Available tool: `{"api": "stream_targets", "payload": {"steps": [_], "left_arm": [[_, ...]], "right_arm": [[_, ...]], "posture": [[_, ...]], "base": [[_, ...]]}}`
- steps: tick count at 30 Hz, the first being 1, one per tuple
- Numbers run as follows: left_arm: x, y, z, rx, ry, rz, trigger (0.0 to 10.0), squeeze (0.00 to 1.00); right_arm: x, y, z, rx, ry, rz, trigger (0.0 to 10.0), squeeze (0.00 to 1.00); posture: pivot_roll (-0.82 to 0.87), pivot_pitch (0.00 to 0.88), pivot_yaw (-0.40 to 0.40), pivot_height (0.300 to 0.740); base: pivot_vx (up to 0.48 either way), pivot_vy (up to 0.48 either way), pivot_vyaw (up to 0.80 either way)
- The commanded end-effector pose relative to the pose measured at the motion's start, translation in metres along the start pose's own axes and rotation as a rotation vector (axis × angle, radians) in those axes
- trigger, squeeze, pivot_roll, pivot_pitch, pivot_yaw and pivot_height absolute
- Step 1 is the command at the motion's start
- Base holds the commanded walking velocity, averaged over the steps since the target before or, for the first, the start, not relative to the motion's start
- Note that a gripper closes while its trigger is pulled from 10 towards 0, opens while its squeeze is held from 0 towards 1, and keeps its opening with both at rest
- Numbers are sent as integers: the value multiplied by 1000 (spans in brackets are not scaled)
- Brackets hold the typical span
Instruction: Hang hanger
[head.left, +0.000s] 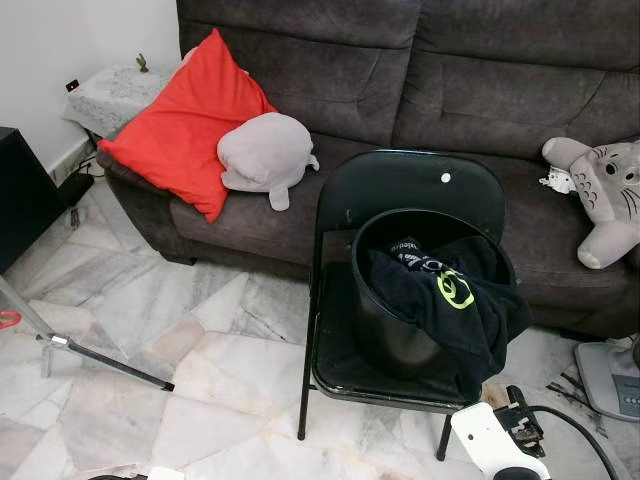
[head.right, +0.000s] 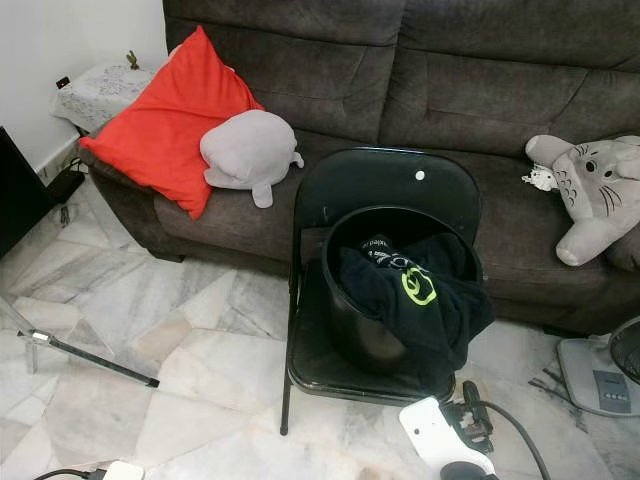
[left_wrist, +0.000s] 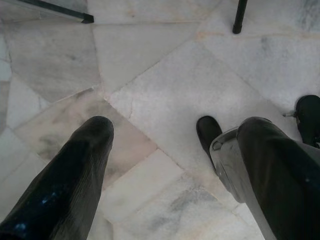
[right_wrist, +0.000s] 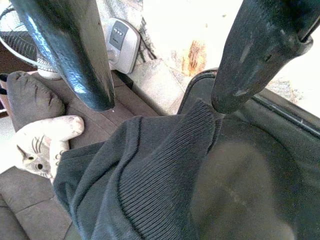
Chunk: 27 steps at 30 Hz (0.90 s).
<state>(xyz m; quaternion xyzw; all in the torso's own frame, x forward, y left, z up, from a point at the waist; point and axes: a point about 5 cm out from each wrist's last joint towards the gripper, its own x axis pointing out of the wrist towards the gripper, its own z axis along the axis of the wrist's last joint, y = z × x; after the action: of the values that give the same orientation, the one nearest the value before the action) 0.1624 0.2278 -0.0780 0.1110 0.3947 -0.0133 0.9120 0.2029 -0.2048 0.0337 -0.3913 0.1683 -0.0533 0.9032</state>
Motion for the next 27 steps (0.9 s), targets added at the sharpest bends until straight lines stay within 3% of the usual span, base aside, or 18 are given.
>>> {"api": "stream_targets", "payload": {"steps": [1,17,27], "left_arm": [[-4,-2,-12,18,48,-13,10000,0],[-5,-6,-14,18,49,-19,10000,0],[-5,-7,-14,20,49,-21,10000,0]], "right_arm": [[0,3,-4,6,9,12,10000,0],[5,-2,-2,-3,-20,-52,10000,0],[-2,-18,-7,-7,5,-201,10000,0]], "posture": [[-129,137,-2,740],[-126,129,-5,740],[-129,133,-5,740]], "base": [[0,0,0],[0,0,0],[0,0,0]]}}
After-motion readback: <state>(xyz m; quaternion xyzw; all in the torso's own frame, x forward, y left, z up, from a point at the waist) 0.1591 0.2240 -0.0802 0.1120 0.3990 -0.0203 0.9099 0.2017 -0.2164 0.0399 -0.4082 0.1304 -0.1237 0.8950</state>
